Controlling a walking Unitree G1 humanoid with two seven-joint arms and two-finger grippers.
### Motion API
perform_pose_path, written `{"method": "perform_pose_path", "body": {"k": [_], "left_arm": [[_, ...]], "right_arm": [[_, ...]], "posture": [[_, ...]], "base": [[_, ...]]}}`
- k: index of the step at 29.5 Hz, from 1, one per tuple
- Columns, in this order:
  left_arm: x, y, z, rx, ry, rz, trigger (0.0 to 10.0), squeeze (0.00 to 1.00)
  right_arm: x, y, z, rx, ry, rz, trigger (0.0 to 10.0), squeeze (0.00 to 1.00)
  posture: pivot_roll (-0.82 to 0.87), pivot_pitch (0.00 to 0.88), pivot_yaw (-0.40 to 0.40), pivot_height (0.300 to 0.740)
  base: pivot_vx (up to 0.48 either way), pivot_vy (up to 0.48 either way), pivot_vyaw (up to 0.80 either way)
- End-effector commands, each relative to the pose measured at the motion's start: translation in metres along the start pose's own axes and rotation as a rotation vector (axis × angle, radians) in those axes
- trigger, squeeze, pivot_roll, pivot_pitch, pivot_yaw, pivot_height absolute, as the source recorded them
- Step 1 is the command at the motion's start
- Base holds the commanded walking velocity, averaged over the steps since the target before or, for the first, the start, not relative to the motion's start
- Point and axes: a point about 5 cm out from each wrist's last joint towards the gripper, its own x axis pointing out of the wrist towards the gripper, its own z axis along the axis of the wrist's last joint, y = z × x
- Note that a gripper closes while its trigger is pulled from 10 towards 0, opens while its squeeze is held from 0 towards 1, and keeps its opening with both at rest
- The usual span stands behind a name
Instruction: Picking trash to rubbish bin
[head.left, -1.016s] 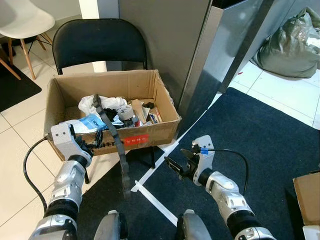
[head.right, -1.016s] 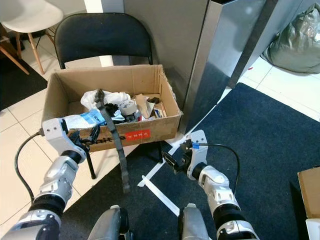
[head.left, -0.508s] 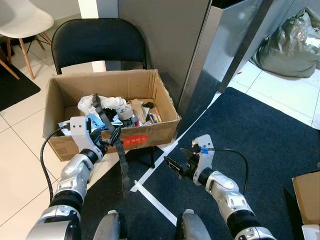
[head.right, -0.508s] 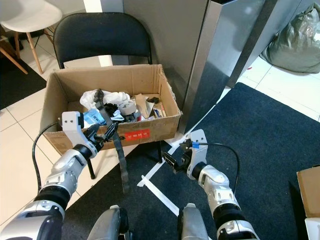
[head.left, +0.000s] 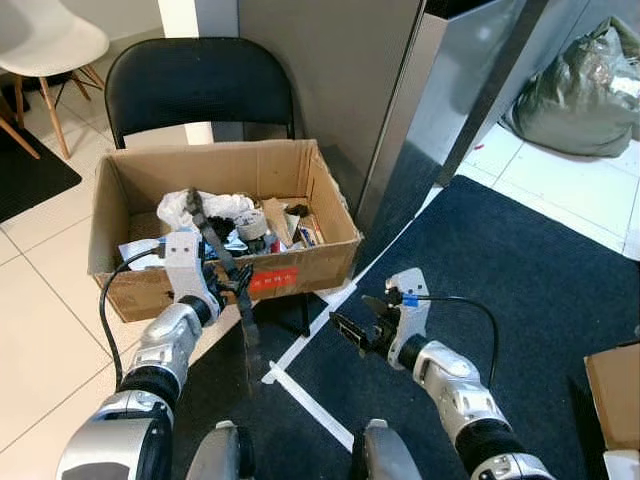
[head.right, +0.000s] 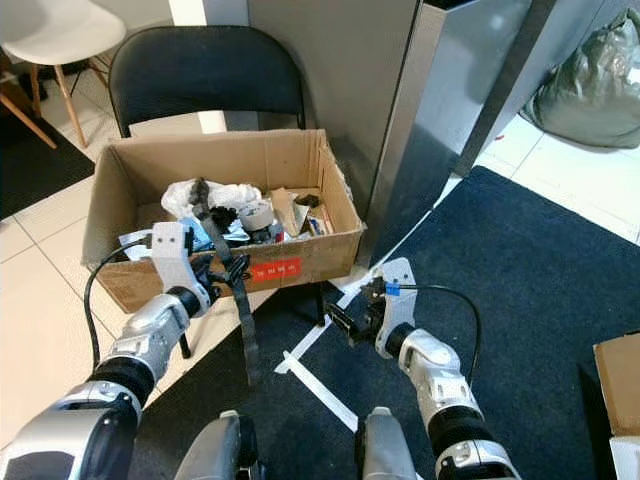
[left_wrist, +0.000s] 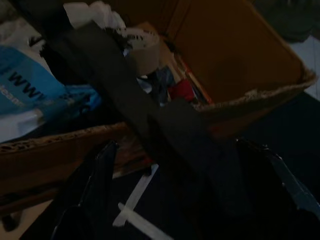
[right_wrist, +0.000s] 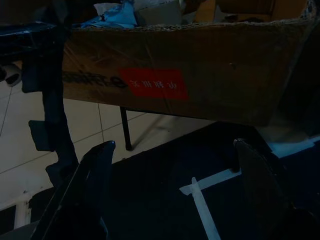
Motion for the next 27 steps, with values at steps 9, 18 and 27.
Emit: {"method": "perform_pose_path", "body": {"k": [9, 18, 27], "left_arm": [[0.005, -0.012, -0.011, 0.024, 0.107, -0.055, 10.0, 0.0], [0.001, -0.001, -0.018, 0.022, 0.177, 0.061, 9.3, 0.0], [0.001, 0.008, -0.01, 0.025, 0.149, 0.121, 0.0, 0.0]], "right_arm": [[-0.003, -0.001, -0.001, -0.001, 0.011, -0.003, 10.0, 0.0], [-0.002, -0.001, 0.0, -0.003, 0.009, -0.001, 10.0, 0.0], [-0.002, -0.002, 0.001, -0.005, 0.007, -0.005, 10.0, 0.0]], "posture": [[-0.02, 0.184, -0.047, 0.63], [-0.02, 0.188, -0.05, 0.63], [-0.02, 0.188, -0.047, 0.63]], "base": [[0.0, 0.0, 0.0], [0.0, 0.0, 0.0], [0.0, 0.0, 0.0]]}}
